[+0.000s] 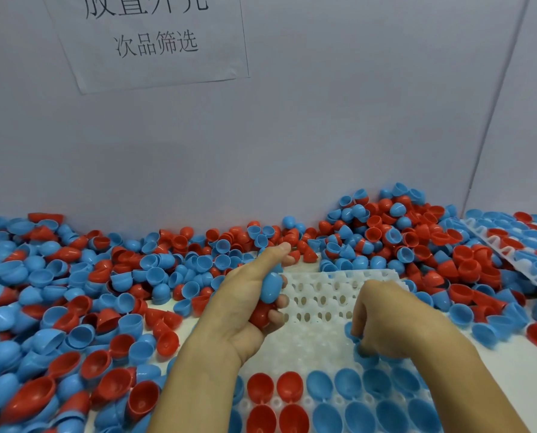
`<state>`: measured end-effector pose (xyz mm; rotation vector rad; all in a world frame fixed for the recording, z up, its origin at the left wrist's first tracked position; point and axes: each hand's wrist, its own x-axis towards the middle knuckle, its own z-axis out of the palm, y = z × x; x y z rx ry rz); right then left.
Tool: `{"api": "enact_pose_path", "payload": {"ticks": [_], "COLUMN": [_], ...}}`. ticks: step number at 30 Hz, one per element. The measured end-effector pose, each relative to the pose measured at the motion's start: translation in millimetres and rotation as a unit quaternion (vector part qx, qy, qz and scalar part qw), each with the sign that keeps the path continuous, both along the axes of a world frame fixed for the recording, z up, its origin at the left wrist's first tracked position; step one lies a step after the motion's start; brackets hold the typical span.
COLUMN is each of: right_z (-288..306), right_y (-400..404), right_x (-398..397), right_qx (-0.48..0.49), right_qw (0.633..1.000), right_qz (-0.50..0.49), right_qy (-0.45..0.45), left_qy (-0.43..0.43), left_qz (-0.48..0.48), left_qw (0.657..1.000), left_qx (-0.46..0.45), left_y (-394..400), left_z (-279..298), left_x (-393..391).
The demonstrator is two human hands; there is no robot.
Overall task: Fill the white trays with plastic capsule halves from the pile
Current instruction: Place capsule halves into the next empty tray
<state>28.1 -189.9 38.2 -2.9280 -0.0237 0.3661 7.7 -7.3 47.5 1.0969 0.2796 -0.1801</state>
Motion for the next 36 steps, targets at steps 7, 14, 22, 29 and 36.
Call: {"api": "enact_pose_path", "payload": {"ticks": [7, 14, 22, 29, 36], "right_z": [3, 29, 25, 23, 27], "right_y": [-3, 1, 44, 41, 28], "right_x": [-1, -6, -12, -9, -7], "right_qx": [-0.006, 0.173, 0.35, 0.361, 0.388], "right_qw": [1.0, 0.972, 0.897, 0.891, 0.884], "right_qz": [0.004, 0.113, 0.178, 0.206, 0.181], "right_qy": [0.007, -0.112, -0.205, -0.182, -0.187], "left_qy": [0.03, 0.038, 0.0, 0.037, 0.066], "left_qz": [0.052, 0.065, 0.063, 0.052, 0.112], "left_qw": [0.993, 0.991, 0.998, 0.992, 0.976], "left_qx": [-0.099, -0.11, 0.003, -0.112, -0.177], "left_y": [2, 1, -9, -10, 0], "left_z": [2, 0, -3, -2, -4], "left_x": [0, 0, 2, 1, 0]}}
